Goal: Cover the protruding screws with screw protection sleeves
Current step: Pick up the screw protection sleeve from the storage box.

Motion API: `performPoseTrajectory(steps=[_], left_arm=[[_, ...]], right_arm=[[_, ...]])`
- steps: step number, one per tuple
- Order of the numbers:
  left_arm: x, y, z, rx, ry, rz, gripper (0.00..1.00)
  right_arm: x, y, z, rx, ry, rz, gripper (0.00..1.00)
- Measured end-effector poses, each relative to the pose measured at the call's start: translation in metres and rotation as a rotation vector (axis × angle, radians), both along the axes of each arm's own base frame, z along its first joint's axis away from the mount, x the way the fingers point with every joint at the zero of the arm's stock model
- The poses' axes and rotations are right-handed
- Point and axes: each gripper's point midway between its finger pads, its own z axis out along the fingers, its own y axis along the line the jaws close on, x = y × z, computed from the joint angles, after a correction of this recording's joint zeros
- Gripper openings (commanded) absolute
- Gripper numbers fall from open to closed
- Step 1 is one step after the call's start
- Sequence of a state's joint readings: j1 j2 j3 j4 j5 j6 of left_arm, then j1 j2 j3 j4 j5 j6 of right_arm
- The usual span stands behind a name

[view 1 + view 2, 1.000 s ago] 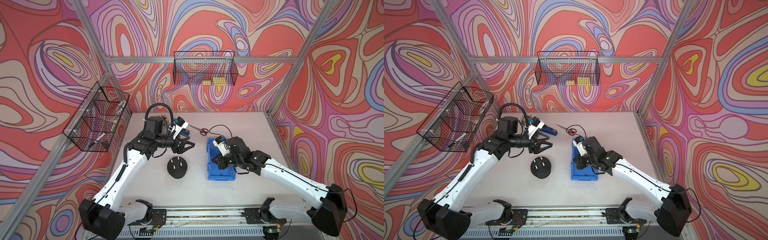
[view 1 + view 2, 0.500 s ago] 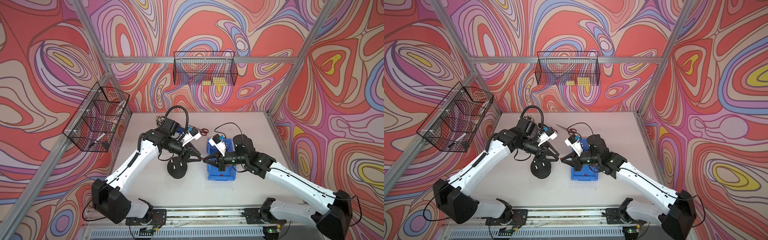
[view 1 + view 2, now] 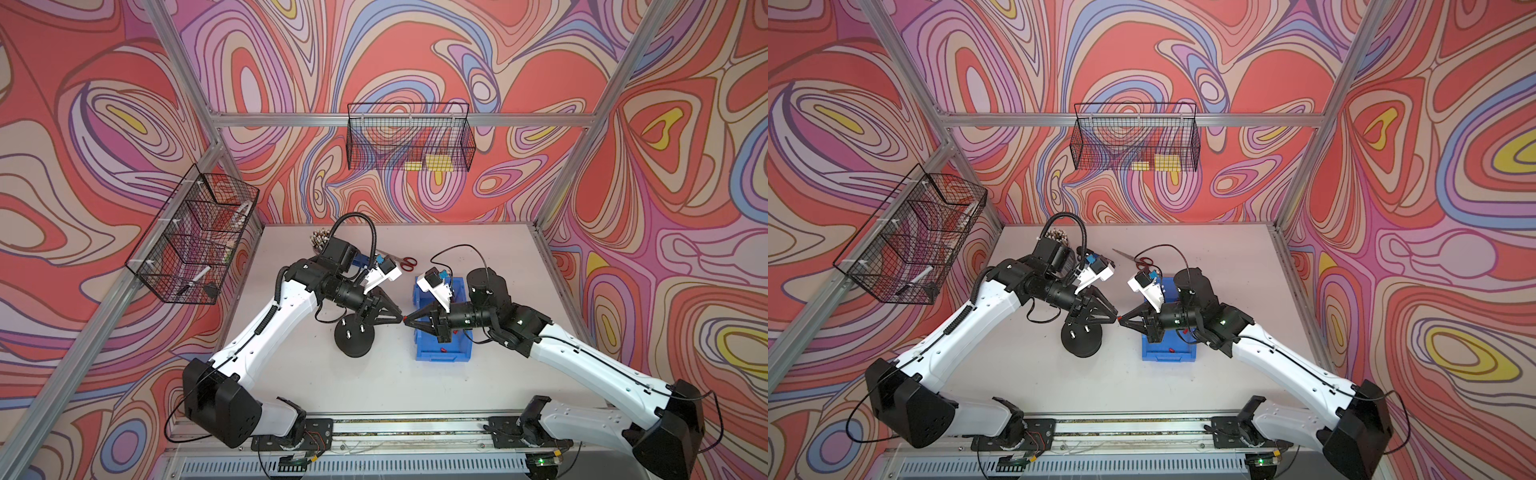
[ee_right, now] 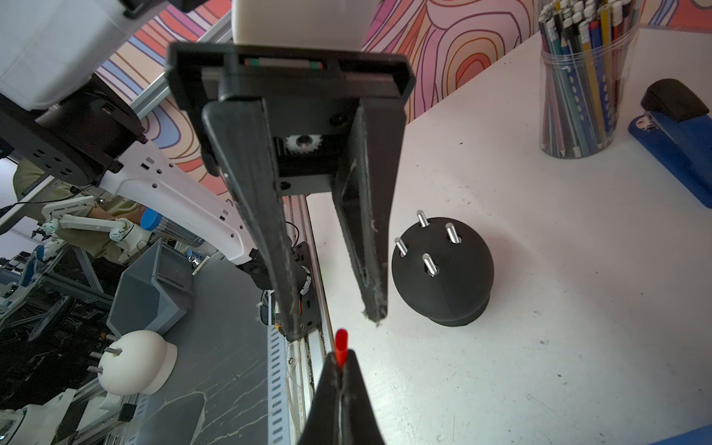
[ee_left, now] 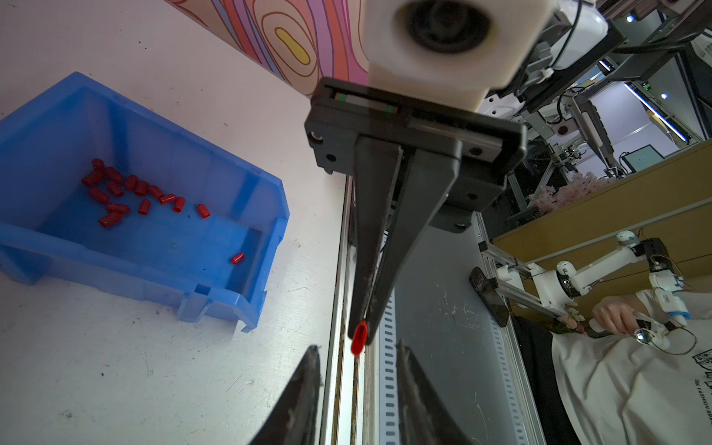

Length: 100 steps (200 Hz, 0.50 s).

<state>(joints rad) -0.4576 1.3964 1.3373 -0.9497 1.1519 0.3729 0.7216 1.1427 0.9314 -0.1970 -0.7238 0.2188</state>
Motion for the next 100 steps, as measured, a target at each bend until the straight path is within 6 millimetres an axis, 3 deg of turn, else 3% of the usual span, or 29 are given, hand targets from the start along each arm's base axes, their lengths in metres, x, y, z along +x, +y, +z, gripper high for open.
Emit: performPoseTrajectory(steps=[61, 100], left_arm=[[-0.0003, -0.0003, 0.0001, -0.001, -0.001, -0.001, 0.12], [-0.0001, -0.0003, 0.0001, -0.001, -0.002, -0.001, 0.19]], right_arm=[[0.0024, 0.0063, -0.0049, -0.004, 0.029, 0.018, 0.00], [0.0014, 0.0074, -0.0060, -0.005, 0.034, 0.025, 0.00]])
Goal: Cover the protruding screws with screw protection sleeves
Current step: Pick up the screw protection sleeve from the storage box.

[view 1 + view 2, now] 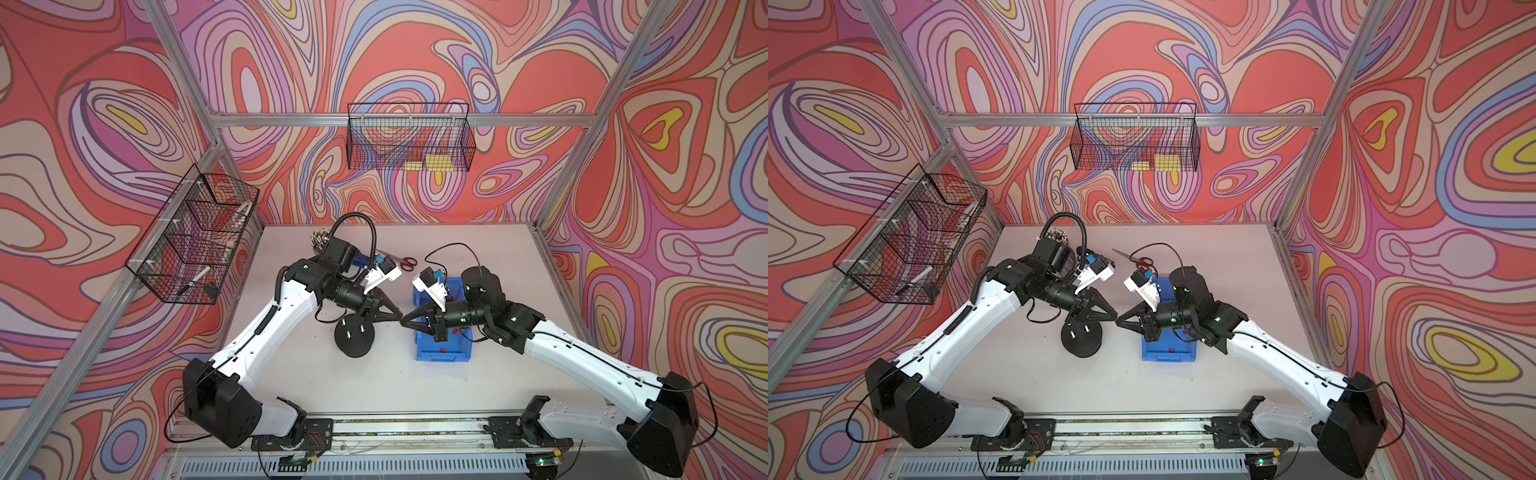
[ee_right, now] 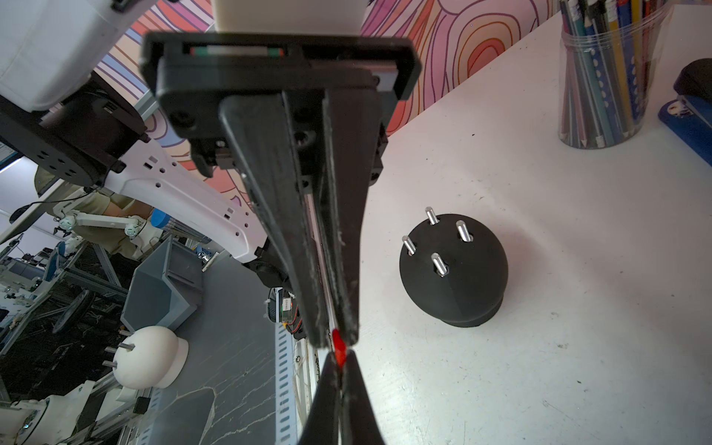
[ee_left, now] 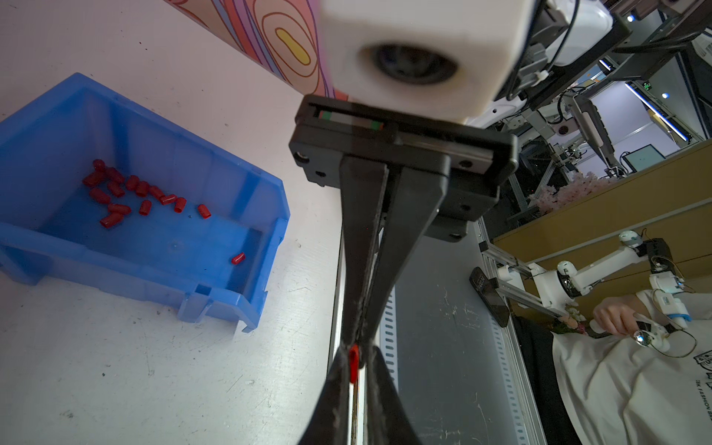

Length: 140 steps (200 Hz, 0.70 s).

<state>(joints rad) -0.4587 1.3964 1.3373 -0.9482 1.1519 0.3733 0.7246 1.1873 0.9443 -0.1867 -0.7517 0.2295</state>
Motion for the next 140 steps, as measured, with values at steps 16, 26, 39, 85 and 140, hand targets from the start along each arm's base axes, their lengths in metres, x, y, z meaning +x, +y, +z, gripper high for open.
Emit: performPoseTrajectory(steps=[16, 26, 39, 85, 140], left_arm=[[-0.0001, -0.0002, 0.0000, 0.000, -0.001, -0.001, 0.20], [-0.0003, -0.0004, 0.0000, 0.000, -0.002, -0.002, 0.21], [-0.0007, -0.0008, 0.0000, 0.000, -0.002, -0.003, 0.23], [-0.0006, -0.0010, -0.0009, 0.005, -0.005, -0.003, 0.23], [0.0002, -0.0008, -0.0018, 0.010, -0.009, 0.001, 0.09]], right_arm=[[0.0001, 0.0000, 0.0001, 0.000, 0.000, 0.000, 0.00], [0.0001, 0.0000, 0.0001, 0.000, 0.000, 0.000, 0.00], [0.0001, 0.0000, 0.0001, 0.000, 0.000, -0.001, 0.00], [0.0008, 0.0006, 0.0020, 0.007, -0.008, -0.001, 0.00], [0.0003, 0.0010, 0.0034, 0.012, -0.011, 0.002, 0.00]])
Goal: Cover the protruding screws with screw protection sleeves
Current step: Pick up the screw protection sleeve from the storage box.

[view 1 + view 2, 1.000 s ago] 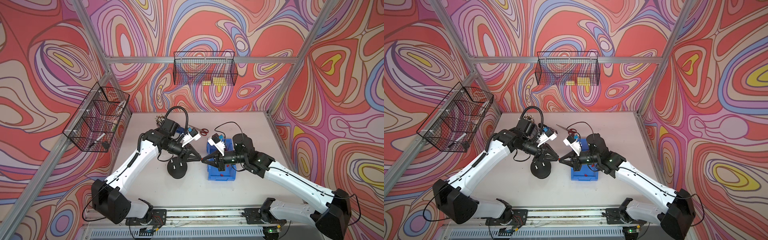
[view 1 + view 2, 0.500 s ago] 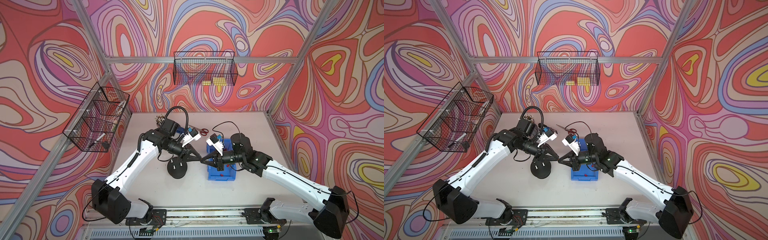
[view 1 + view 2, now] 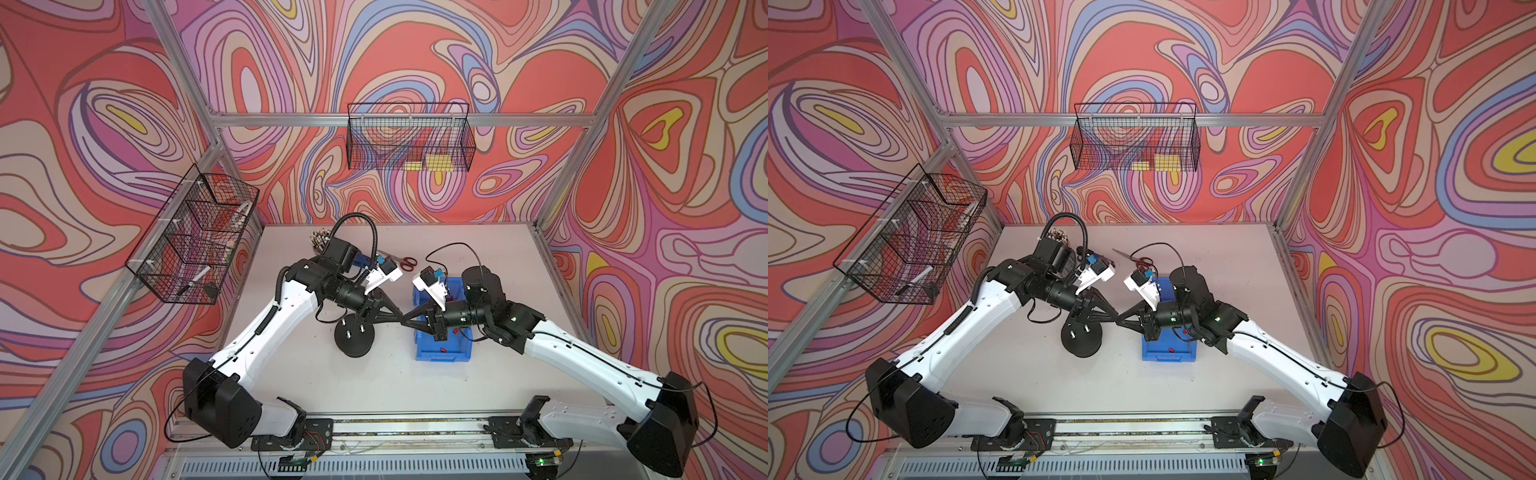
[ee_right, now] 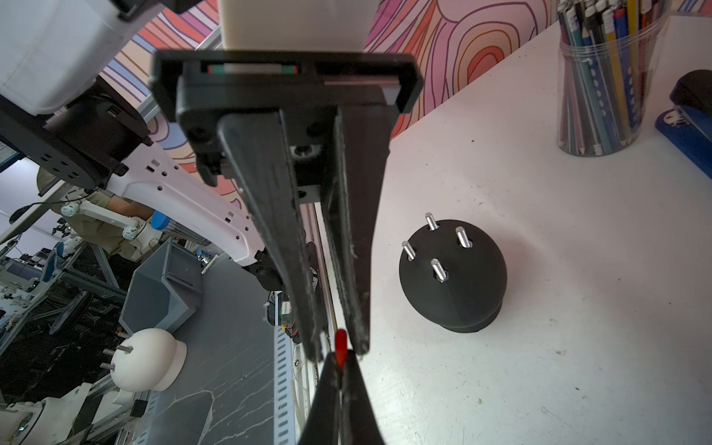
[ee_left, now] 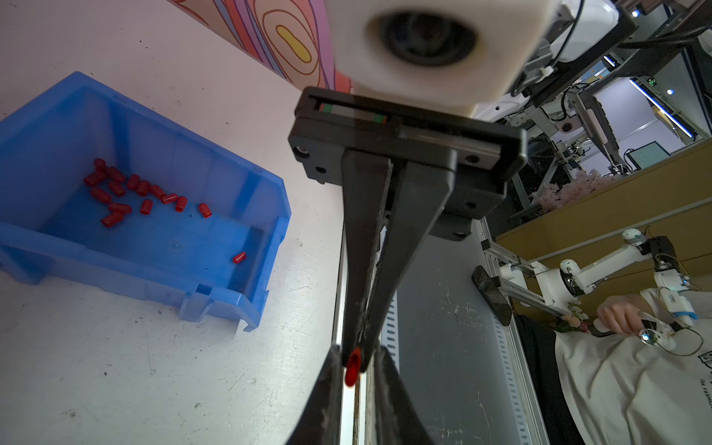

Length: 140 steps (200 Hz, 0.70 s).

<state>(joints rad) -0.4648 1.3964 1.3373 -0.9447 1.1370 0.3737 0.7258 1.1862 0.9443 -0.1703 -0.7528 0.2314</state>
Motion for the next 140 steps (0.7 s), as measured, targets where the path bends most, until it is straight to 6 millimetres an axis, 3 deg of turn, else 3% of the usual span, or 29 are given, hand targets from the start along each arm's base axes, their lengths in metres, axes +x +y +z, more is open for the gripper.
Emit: performPoseTrajectory(steps=[48, 140], left_arm=[[0.002, 0.000, -0.001, 0.003, -0.011, 0.004, 0.00], [-0.004, 0.004, 0.011, -0.083, -0.117, 0.071, 0.00]], right_arm=[[-0.001, 0.000, 0.001, 0.001, 0.007, 0.002, 0.00], [-0.001, 0.001, 0.007, 0.024, -0.006, 0.002, 0.00]])
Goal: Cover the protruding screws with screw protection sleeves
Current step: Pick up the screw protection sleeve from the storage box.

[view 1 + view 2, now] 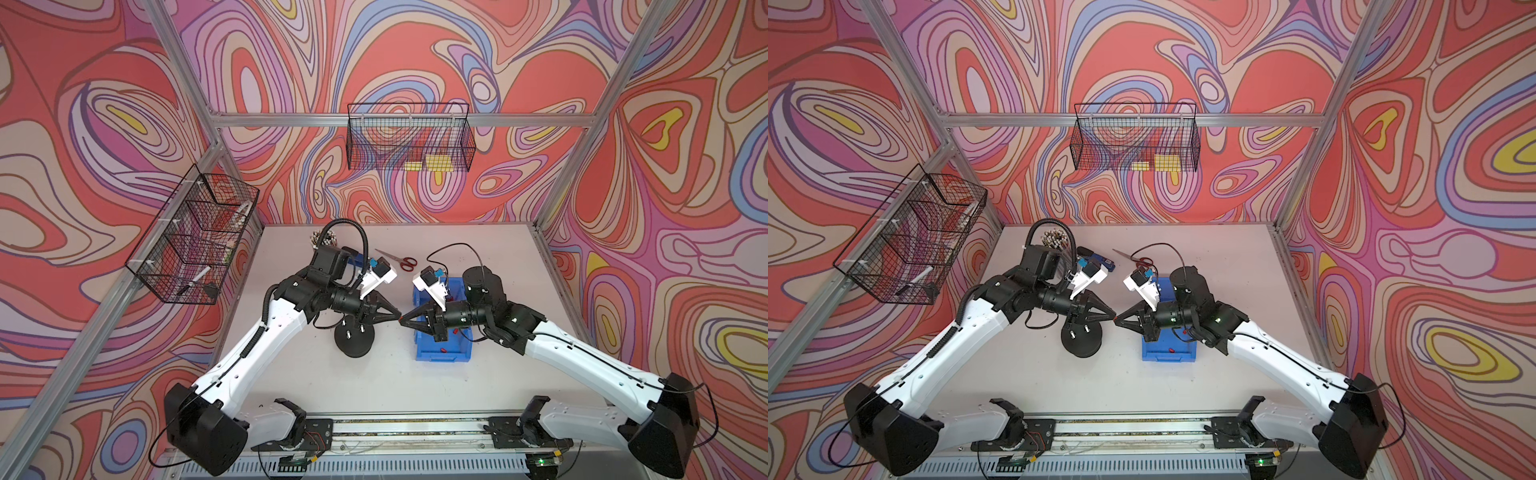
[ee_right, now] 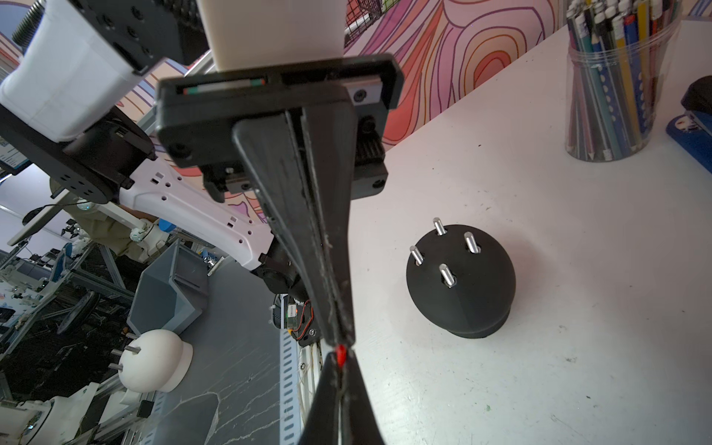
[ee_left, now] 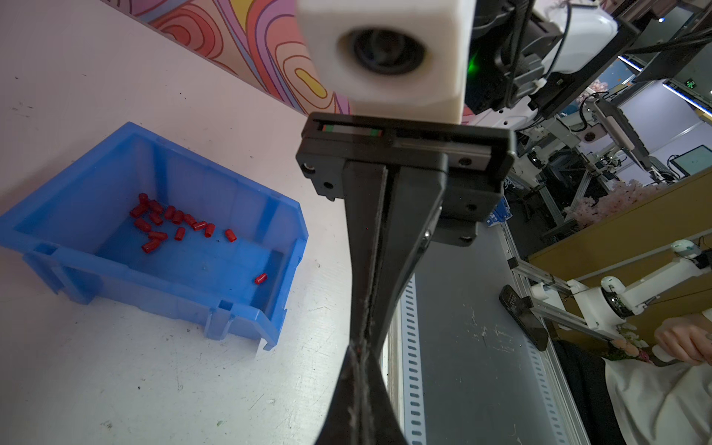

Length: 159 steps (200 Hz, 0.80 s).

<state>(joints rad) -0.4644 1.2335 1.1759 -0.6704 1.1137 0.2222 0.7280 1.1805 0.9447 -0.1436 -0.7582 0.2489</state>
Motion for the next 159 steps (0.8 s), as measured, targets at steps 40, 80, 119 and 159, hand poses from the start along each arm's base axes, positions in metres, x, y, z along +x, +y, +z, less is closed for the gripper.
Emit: performPoseTrajectory(steps=[40, 80, 119, 159], left_arm=[[-0.002, -0.002, 0.010, -0.033, -0.006, -0.023, 0.50], [0.001, -0.007, 0.008, -0.024, 0.037, -0.052, 0.32], [-0.002, -0.007, 0.007, -0.023, 0.050, -0.064, 0.30], [-0.002, -0.007, 0.007, -0.025, 0.050, -0.066, 0.12]], right_arm=[[0.001, 0.001, 0.005, 0.013, -0.015, -0.003, 0.00], [0.002, 0.001, 0.007, 0.018, -0.020, -0.008, 0.00], [0.001, -0.001, 0.012, 0.027, -0.033, -0.014, 0.00], [0.001, -0.003, 0.015, 0.034, -0.043, -0.019, 0.00]])
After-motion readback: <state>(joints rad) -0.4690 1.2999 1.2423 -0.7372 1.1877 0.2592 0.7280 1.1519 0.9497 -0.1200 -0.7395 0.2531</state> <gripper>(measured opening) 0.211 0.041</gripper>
